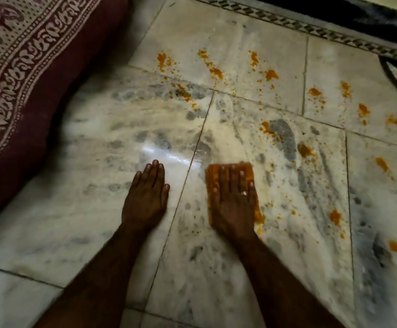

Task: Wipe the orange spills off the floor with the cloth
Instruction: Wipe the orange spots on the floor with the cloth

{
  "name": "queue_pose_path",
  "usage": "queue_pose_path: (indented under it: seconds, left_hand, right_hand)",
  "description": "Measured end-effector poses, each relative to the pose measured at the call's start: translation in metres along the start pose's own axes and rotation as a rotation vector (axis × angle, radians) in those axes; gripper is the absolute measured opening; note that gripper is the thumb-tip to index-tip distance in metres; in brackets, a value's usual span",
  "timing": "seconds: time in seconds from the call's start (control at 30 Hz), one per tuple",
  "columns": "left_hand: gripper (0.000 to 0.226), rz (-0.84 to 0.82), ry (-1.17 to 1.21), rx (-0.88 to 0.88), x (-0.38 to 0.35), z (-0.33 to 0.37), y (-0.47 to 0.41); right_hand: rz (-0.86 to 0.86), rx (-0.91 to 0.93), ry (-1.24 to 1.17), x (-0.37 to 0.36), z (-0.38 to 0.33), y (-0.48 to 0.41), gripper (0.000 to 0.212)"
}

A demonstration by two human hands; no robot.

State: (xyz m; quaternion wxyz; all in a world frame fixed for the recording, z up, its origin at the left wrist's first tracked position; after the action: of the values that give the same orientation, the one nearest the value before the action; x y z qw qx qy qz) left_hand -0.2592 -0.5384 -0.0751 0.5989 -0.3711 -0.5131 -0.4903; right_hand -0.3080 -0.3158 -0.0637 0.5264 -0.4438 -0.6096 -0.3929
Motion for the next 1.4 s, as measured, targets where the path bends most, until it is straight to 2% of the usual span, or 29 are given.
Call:
queue_pose_path:
  seconds: [0.1,0.2,0.27,0.37,0.43,0.5,0.6,0.7,0.77,0.83,0.9,0.97,1.1,1.2,1.3,1.4]
  left_hand:
    - [0.063,0.003,0.013,0.005,-0.001,0.0,0.001]
    - [0.064,0.009,0.014,0.002,-0.002,0.002,0.0]
    - [0.065,0.007,0.004,-0.001,-0.003,0.001,-0.002]
    - [0.069,-0.022,-0.011,0.016,-0.005,0.002,-0.003]
    - [0.072,-0.042,0.001,0.06,-0.007,0.007,-0.002]
    - [0.074,-0.037,0.027,0.033,-0.009,0.03,-0.001]
    - [0.069,-0.051,0.021,-0.182,-0.017,0.093,0.008]
    - [0.063,-0.036,0.007,-0.319,-0.024,0.143,0.022]
    - [0.063,-0.023,-0.003,-0.314,-0.026,0.151,0.024]
    - [0.063,-0.017,-0.013,-0.315,-0.029,0.149,0.023]
    - [0.062,-0.016,-0.017,-0.33,-0.03,0.147,0.023]
    - [0.061,-0.024,0.006,-0.328,-0.03,0.145,0.019]
    - [0.064,-0.065,0.044,-0.311,-0.029,0.143,0.016]
    - [0.064,-0.081,0.05,-0.301,-0.026,0.144,0.016]
    - [0.063,-0.058,0.028,-0.295,-0.028,0.148,0.015]
    - [0.064,-0.039,0.014,-0.24,-0.033,0.153,0.012]
  right_hand:
    - [0.057,-0.077,0.028,0.005,-0.002,0.082,0.063]
    - [0.057,0.081,0.029,0.0,-0.057,0.136,0.061]
    - [0.065,0.187,-0.011,-0.001,-0.077,0.123,0.061]
    - [0.04,0.205,-0.049,-0.003,-0.057,0.079,0.059]
    - [0.026,0.109,-0.039,0.0,-0.018,0.057,0.06]
    - [0.018,-0.026,-0.005,0.003,0.03,0.055,0.062]
    - [0.021,-0.215,0.046,0.009,0.091,0.093,0.064]
    - [0.069,-0.363,0.046,0.013,0.097,0.159,0.063]
    - [0.08,-0.301,0.05,0.007,0.059,0.19,0.061]
    - [0.107,-0.153,0.026,0.003,0.02,0.19,0.061]
    - [0.138,0.0,-0.007,0.008,0.002,0.161,0.06]
    - [0.139,0.072,0.0,0.012,0.015,0.12,0.057]
    - [0.017,-0.157,0.045,0.012,0.115,0.09,0.062]
    - [0.04,-0.383,0.045,0.02,0.165,0.137,0.064]
    - [0.089,-0.563,0.058,0.025,0.132,0.204,0.063]
    - [0.076,-0.359,0.045,0.011,0.049,0.215,0.064]
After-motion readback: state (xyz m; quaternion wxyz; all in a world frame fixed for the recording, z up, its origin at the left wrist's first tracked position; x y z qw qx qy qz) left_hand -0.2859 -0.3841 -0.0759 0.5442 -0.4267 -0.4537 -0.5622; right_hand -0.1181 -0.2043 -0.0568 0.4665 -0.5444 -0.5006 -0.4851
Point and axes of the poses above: each hand's wrist, its own y-axis away from the middle knuckle, its own x-axis out of the back of the hand, z = x × y, the point moved 9 cm from there along -y, towards the middle knuckle, and after that the axes turned 4 degrees about x, right-handed, at the moved point
